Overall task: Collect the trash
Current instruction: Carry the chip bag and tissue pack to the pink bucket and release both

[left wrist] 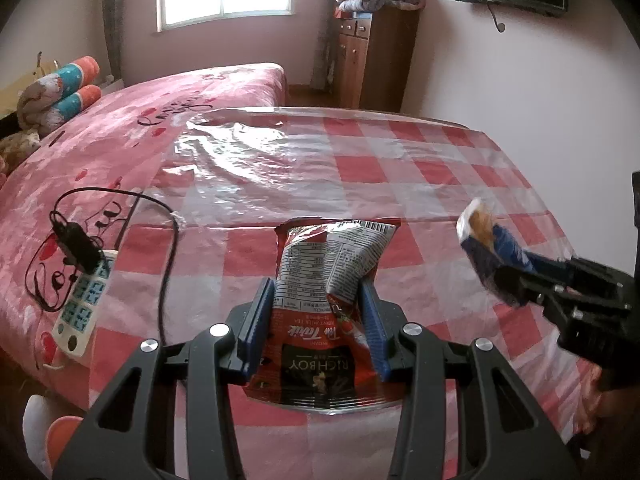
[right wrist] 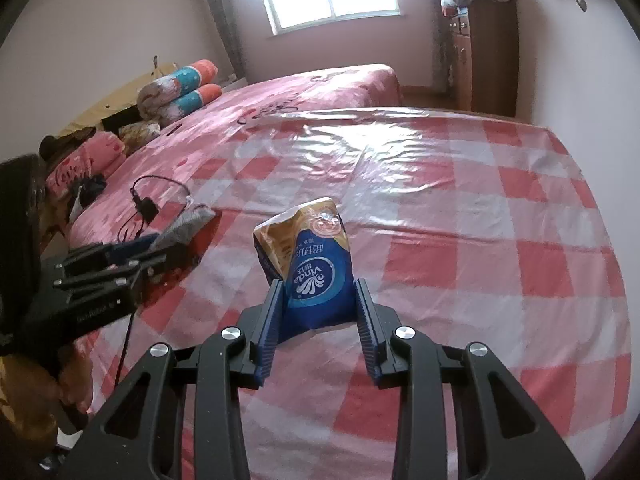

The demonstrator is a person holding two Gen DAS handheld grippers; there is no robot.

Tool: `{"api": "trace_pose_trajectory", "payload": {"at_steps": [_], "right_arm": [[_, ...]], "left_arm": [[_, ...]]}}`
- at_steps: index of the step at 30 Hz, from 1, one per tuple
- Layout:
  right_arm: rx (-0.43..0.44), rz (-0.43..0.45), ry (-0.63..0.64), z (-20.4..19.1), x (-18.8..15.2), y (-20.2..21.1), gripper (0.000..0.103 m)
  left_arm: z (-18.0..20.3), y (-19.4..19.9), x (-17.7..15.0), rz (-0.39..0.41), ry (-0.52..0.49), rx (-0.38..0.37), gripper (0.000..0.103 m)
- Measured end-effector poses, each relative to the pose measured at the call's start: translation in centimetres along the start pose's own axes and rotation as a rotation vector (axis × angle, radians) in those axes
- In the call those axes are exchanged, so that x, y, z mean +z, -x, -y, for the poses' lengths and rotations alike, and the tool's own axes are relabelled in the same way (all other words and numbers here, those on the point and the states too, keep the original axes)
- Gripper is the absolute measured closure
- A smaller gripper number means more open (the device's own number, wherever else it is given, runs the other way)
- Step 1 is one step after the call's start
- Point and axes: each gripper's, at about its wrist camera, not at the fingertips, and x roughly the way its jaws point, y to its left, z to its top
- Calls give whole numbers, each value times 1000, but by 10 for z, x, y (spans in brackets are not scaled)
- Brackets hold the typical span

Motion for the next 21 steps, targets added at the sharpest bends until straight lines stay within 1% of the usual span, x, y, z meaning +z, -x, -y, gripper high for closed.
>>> {"api": "trace_pose_trajectory", "payload": {"at_steps": [6,12,21], "right_arm": [[20,-20,15,-15,-11,3,66],[41,-22,41,-34,-18,8,66],[81,-34,102,-69,-23,12,66]], "left_arm": [[-8,17,-6,23,12,21,59],[-21,34,-14,41,35,42,59],[-44,58,-34,53,77,71,59]]}}
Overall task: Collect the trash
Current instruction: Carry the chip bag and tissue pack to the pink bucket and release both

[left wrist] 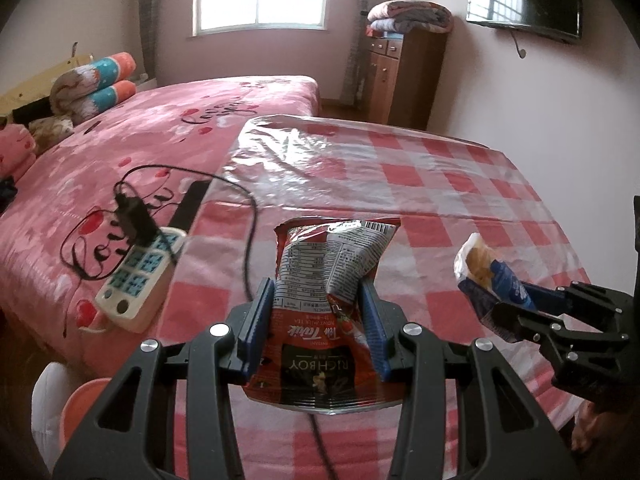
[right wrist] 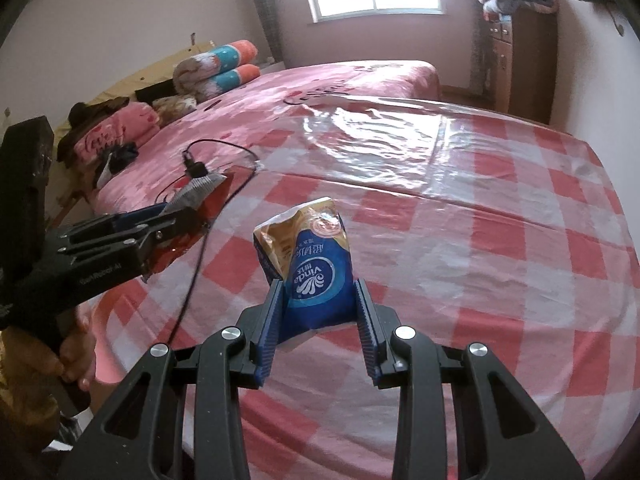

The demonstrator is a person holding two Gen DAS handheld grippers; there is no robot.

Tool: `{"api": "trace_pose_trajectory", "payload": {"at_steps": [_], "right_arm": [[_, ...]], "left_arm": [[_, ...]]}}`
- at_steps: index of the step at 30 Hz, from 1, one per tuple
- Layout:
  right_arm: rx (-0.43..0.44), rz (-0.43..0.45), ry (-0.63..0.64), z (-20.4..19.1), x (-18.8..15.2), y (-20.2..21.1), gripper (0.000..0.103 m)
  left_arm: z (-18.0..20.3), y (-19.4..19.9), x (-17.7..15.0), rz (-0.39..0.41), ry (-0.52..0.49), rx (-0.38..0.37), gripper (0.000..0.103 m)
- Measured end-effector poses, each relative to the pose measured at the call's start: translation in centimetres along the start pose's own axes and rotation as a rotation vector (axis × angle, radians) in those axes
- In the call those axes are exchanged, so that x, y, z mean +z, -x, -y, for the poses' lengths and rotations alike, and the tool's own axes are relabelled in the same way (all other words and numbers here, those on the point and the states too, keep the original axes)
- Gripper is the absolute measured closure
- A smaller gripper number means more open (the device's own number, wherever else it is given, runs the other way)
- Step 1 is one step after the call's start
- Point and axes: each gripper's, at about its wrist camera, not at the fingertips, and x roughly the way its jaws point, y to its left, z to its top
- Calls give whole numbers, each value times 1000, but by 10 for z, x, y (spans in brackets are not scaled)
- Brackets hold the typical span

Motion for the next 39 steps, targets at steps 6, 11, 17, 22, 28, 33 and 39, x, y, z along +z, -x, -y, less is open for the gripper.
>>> {"api": "trace_pose_trajectory", "payload": {"at_steps": [6,11,17,22,28,33,39], "right_arm": [[39,-17,37,-25,1,-3,66],[75,-35,78,-49,2,-8,66],[113,-56,137,-79,4,-15,66],[143,-76,195,-107,6,-23,66],[184,-108,262,-141,3,-37,66],[217,-139,317,-169,1,-52,66],[259,-181,394,-208,-2,-72,66]], "left_arm": [[-21,16,-10,11,25,33,59],[-39,25,-21,6,49,53,59],[-65,34,-40,-5,90,91,59],[-88,42,-57,-17,130,131,59],[-120,49,-82,-46,181,187,59],[-143,52,-103,-74,221,235,59],[-172,51,-134,-123,280,284,59]]}}
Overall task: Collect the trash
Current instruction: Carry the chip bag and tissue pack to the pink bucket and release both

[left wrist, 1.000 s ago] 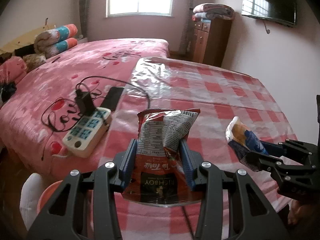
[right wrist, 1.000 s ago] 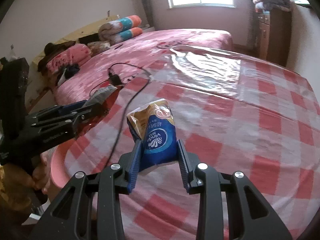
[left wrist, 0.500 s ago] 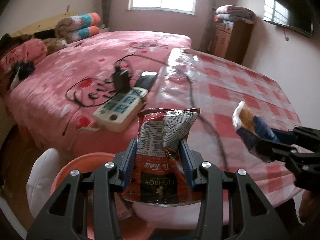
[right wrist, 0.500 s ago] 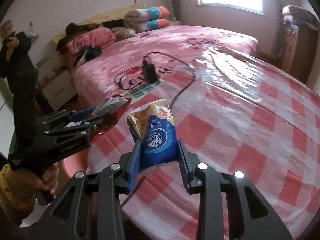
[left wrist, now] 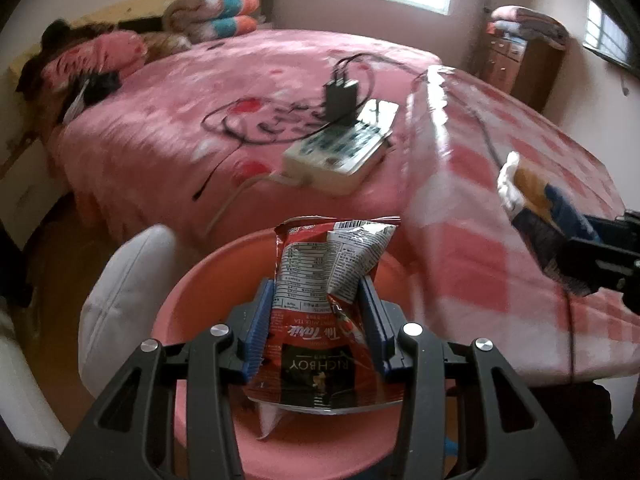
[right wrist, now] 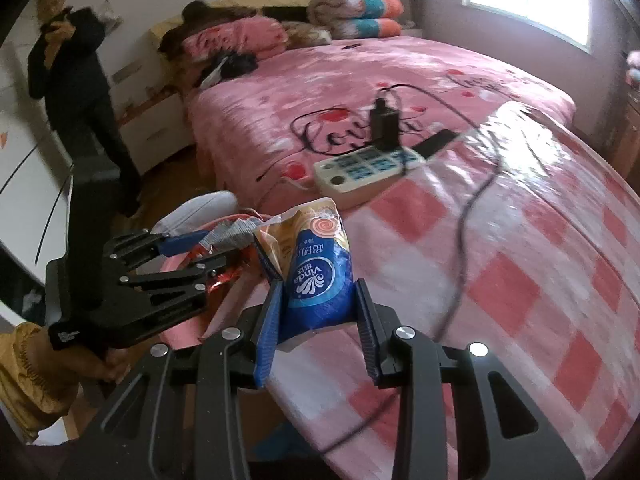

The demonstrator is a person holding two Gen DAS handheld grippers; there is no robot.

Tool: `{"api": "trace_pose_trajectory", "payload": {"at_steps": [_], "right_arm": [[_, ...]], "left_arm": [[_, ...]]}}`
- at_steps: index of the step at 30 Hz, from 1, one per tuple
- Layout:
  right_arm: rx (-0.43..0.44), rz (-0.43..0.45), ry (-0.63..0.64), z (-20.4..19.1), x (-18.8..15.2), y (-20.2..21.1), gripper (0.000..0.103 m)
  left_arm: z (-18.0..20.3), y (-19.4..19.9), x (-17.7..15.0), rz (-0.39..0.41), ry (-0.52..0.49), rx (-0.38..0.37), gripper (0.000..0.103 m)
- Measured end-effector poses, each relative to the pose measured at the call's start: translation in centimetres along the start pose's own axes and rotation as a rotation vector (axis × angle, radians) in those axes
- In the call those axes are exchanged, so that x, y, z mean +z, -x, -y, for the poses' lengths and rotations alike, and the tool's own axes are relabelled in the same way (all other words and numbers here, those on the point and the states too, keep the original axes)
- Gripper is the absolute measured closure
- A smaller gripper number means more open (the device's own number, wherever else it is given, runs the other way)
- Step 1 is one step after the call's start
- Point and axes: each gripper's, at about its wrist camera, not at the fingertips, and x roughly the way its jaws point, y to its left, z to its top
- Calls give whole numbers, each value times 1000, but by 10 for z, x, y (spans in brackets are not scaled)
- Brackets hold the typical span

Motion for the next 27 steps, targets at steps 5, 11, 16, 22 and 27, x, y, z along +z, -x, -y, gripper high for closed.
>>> {"api": "trace_pose_trajectory", "payload": {"at_steps": [5,11,16,22,27], "right_arm": [[32,-32,43,-22,9,-21,66],[69,-64,93,-45,18,-43,65],[88,-74,101,-54,22,-56,43],[60,8,65,-44,26,-37,26],[11,90,11,-24,29,-11,18]], "left_arm": [[-26,-12,-11,-33,51,35,59],[-48,-26,-19,-61,102,63,58],[-59,-36,-23,-89,133,72,46],[-67,-32,-20,-65,155,91,38],[-63,-24,-8,-19,141,129,30]]}}
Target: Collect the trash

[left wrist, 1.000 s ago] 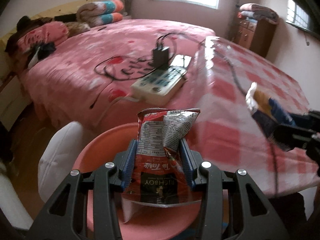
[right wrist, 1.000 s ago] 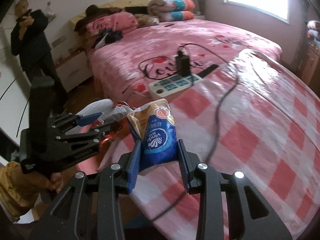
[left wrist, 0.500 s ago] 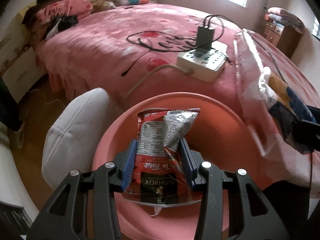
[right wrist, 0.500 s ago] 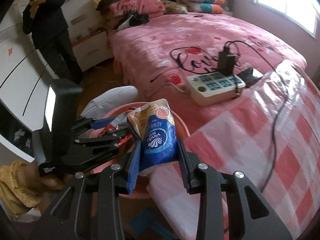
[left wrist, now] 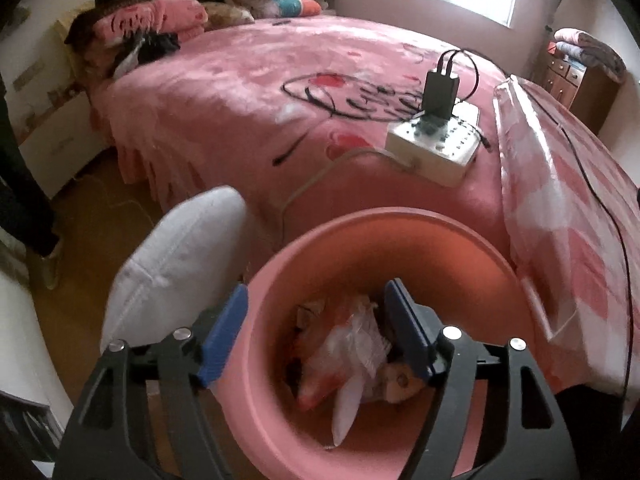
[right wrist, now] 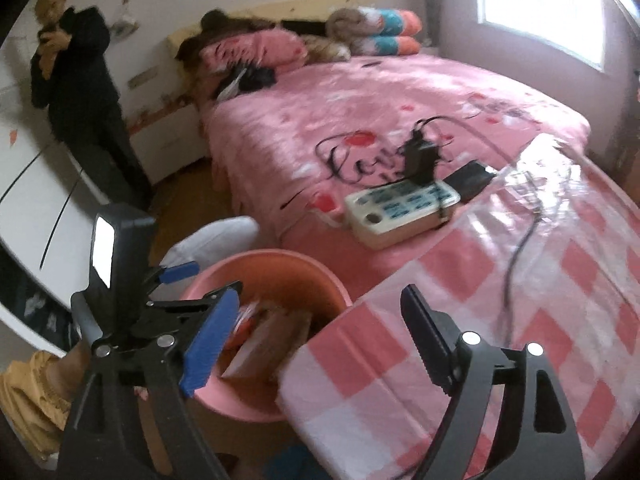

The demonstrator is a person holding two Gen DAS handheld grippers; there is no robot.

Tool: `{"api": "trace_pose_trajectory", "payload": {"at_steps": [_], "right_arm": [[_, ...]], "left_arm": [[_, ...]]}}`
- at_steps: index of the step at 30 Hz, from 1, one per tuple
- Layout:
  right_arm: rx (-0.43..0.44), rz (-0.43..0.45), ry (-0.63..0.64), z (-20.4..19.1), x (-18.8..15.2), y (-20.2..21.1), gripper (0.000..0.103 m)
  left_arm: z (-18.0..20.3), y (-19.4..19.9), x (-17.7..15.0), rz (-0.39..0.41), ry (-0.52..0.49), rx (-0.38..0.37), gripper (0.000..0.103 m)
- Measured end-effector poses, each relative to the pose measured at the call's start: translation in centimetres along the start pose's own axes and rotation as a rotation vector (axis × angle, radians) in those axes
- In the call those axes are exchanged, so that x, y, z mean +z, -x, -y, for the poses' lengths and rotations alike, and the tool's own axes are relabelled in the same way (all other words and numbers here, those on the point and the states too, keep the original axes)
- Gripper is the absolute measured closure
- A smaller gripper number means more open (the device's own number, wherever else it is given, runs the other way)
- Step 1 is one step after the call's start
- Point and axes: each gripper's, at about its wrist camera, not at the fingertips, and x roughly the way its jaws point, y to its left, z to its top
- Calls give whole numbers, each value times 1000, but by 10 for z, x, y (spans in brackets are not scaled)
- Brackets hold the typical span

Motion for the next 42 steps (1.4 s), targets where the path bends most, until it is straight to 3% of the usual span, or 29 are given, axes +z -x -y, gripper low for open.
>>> {"api": "trace_pose_trajectory", "payload": {"at_steps": [7,31,42], "right_arm": [[-59,31,-67,27,-3,18,16],[-226,137,-302,114,-35,99,13],[-316,186,-368,148,-53,135,13]], "left_arm": [[25,14,16,43,-55,21,25],[156,73,59,214,-240,-115,10],[208,91,68,253,-304,-165,8]]}}
